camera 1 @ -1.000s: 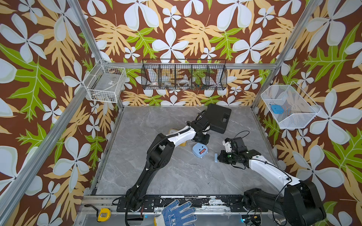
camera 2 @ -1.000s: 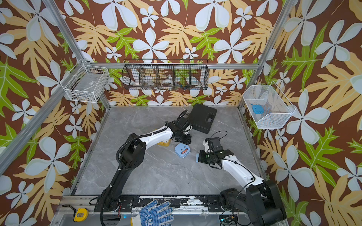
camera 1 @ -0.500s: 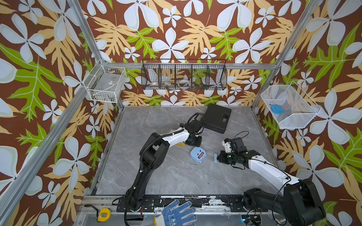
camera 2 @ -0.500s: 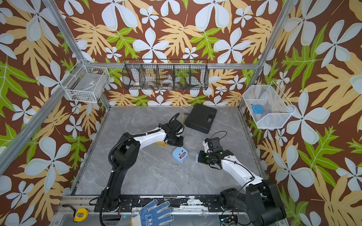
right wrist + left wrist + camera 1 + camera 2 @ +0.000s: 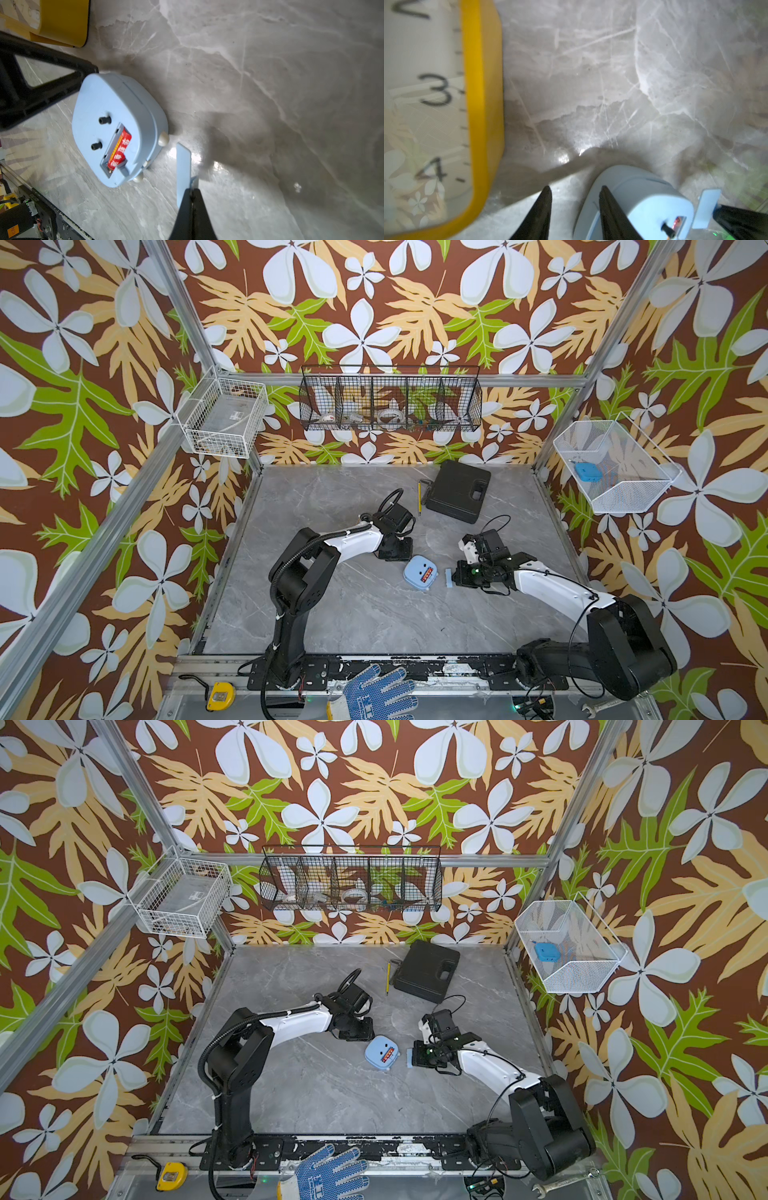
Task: Insert the battery into the alarm
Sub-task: Adjust the alarm at the center of the board.
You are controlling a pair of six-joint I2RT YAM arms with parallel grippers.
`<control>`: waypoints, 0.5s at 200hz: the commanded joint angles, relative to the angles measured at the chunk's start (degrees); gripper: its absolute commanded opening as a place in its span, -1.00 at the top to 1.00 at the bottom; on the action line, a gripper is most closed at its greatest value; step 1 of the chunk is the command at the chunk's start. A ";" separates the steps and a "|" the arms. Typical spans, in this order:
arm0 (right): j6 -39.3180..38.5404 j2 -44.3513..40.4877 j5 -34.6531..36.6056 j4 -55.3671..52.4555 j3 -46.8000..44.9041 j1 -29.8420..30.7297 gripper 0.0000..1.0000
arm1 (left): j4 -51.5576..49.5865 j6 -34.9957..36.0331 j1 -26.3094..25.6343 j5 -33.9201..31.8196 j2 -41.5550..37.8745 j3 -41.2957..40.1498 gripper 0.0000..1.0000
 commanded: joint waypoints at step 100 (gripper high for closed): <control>-2.09 -1.83 4.01 -4.22 3.04 0.04 1.00 | -2.65 1.85 -2.43 7.60 -1.42 -5.35 0.19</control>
